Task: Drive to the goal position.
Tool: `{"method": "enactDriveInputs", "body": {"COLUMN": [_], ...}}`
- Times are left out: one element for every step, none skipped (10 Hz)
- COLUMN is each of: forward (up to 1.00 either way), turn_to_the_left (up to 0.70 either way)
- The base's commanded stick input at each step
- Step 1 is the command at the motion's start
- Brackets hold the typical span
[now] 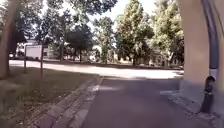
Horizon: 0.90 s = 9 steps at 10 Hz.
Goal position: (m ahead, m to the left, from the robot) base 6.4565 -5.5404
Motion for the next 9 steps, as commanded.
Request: {"method": "enactDriveInputs", "body": {"forward": [0.7, 0.7, 0.7, 0.7, 0.7, 0.7, 0.7, 0.7, 0.7], "turn_to_the_left": [0.0, -0.04, -0.12, -0.13, -0.13, -0.13, -0.14, -0.14, -0.14]}}
